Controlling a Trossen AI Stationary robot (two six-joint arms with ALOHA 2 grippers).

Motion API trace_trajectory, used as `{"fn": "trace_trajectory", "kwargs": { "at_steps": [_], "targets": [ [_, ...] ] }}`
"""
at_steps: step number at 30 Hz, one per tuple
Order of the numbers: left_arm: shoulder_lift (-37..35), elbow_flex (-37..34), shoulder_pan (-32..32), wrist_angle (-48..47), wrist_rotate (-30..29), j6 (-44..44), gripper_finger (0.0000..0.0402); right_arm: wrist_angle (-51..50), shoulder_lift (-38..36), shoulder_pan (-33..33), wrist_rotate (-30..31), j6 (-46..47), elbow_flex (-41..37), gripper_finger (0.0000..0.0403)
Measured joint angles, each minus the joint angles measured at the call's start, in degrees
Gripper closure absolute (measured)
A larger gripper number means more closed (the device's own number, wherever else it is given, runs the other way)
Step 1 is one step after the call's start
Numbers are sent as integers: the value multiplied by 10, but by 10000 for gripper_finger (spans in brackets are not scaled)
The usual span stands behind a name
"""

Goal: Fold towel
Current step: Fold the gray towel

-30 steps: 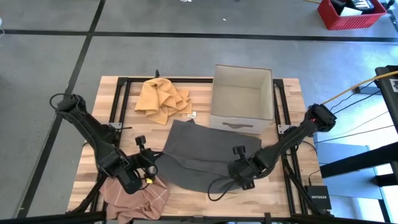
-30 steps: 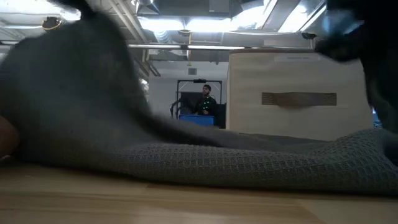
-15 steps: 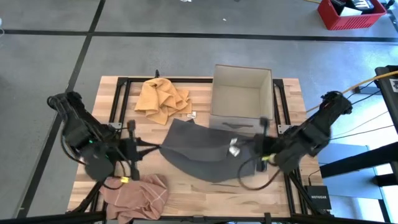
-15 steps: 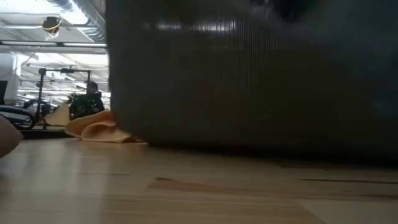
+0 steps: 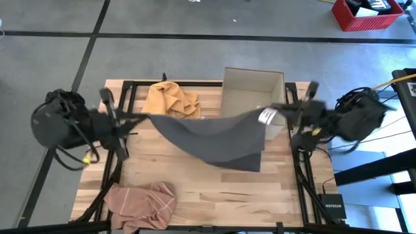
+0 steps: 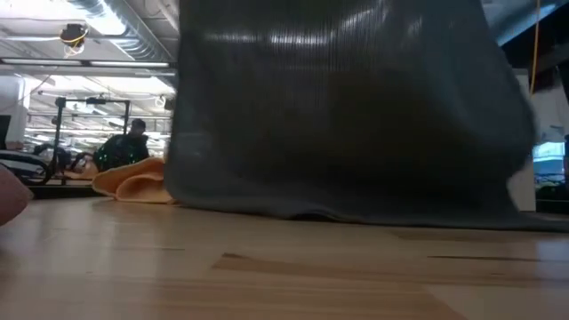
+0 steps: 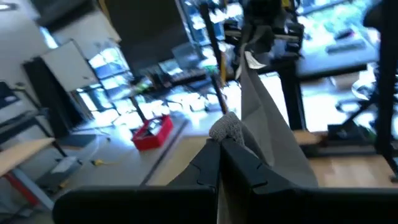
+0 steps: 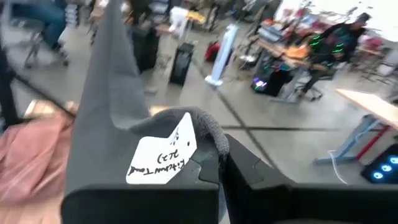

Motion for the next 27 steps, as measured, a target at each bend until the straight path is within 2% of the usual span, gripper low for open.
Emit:
{"fn": "trace_trajectory", "kwargs": {
  "at_steps": [5,13,18,27],
  "targets": [
    [0,38,0,91,-19,100,400,53,0,0,22,-84,52,400],
    [0,64,0,198,-36,225,400,190,2,0,35,-232,74,400],
    [-1,67,15,252,-61,297,400,273,9,0,97,-329,88,399],
    [-26,67,65,267,-86,319,400,451,13,0,169,-504,97,399]
  ]
}}
